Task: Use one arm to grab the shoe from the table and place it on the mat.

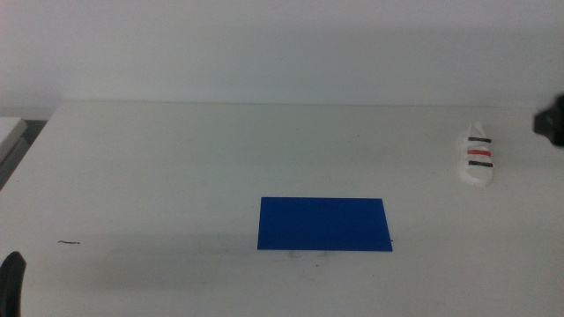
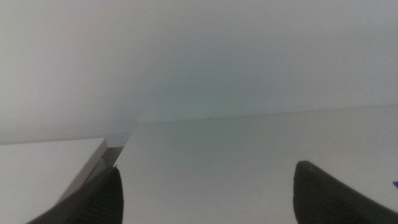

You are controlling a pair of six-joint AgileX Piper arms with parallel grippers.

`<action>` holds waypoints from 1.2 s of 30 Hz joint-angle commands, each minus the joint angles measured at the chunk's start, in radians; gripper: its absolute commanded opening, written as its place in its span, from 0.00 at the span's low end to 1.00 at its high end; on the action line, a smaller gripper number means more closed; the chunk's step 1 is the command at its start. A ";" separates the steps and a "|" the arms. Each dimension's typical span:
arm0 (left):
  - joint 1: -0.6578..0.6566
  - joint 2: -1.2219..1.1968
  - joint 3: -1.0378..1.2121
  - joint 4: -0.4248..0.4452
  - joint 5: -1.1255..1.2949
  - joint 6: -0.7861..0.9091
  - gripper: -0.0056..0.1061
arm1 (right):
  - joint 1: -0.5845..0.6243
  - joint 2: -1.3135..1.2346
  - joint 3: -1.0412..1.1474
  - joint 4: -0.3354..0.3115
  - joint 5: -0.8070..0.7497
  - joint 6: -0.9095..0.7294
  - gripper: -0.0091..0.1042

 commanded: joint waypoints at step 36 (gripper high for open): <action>0.000 0.005 0.000 -0.004 -0.012 -0.001 0.89 | 0.037 1.061 -1.023 -0.092 0.584 0.295 0.05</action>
